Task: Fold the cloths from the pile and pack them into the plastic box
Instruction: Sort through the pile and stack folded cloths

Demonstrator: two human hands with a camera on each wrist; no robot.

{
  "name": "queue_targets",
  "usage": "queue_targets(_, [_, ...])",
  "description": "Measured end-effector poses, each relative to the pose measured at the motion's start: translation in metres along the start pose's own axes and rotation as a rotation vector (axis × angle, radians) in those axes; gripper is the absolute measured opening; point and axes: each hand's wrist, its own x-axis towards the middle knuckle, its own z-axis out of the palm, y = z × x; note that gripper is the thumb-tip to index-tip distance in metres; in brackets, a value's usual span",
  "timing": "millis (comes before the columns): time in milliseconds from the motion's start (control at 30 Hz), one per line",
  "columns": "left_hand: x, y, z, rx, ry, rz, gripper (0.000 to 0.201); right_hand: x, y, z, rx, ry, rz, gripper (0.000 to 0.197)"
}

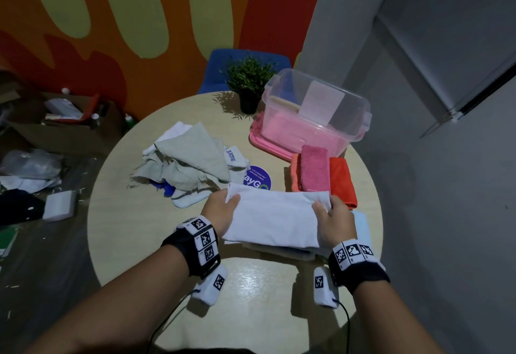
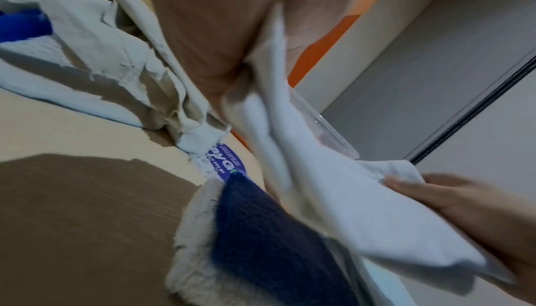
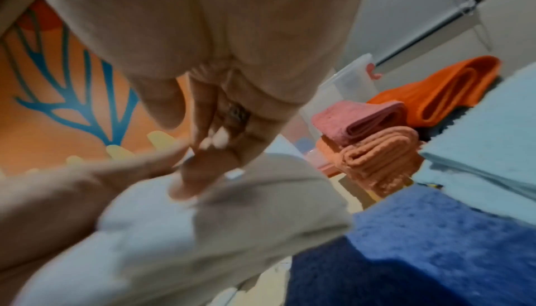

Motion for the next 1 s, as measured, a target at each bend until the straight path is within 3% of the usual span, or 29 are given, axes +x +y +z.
queue_targets(133, [-0.01, 0.012, 0.014, -0.037, -0.087, -0.003, 0.034, -0.008, -0.036, 0.004, -0.096, -0.003, -0.124, 0.028])
queue_targets(267, [-0.025, 0.025, 0.029, -0.609, -0.254, -0.089, 0.038, -0.033, -0.07, 0.028, 0.105, -0.361, -0.268, 0.033])
queue_targets(300, [-0.026, 0.025, 0.03, -0.659, -0.274, -0.082, 0.039, -0.036, -0.072, 0.032, 0.156, -0.407, -0.267, 0.031])
queue_targets(367, [-0.027, 0.022, 0.029, -0.59, -0.217, -0.048, 0.026, -0.037, -0.069, 0.03, 0.295, -0.396, -0.211, 0.014])
queue_targets(467, [-0.023, 0.015, 0.023, -0.583, -0.182, -0.132, 0.023, -0.027, -0.043, 0.021, 0.239, -0.141, -0.164, 0.009])
queue_targets(533, [-0.022, 0.012, 0.02, -0.695, -0.231, -0.189, 0.028, -0.022, -0.026, 0.015, 0.201, -0.126, -0.1, 0.034])
queue_targets(600, [-0.023, 0.014, 0.021, -0.768, -0.265, -0.245, 0.029, -0.021, -0.018, 0.016, 0.369, -0.315, 0.028, 0.062])
queue_targets(667, [-0.025, 0.015, 0.027, -0.789, -0.313, -0.261, 0.029, -0.023, -0.013, 0.02, 0.458, -0.457, 0.086, 0.063])
queue_targets(733, [-0.027, 0.017, 0.031, -0.67, -0.379, -0.154, 0.04, -0.026, -0.008, 0.018, 0.374, -0.46, 0.05, 0.045])
queue_targets(800, [-0.027, 0.02, 0.035, -0.379, -0.36, 0.055, 0.047, -0.025, -0.001, 0.007, 0.331, -0.395, -0.012, 0.034])
queue_targets(867, [-0.027, 0.027, 0.044, -0.187, -0.323, 0.242, 0.042, -0.022, 0.008, -0.01, 0.337, -0.301, -0.136, 0.034])
queue_targets(933, [-0.029, 0.037, 0.058, -0.15, -0.307, 0.399, 0.047, -0.016, 0.015, -0.028, 0.245, -0.169, -0.293, 0.038])
queue_targets(1000, [-0.03, 0.041, 0.078, -0.122, -0.323, 0.455, 0.054, -0.01, 0.021, -0.047, 0.172, -0.092, -0.309, 0.042])
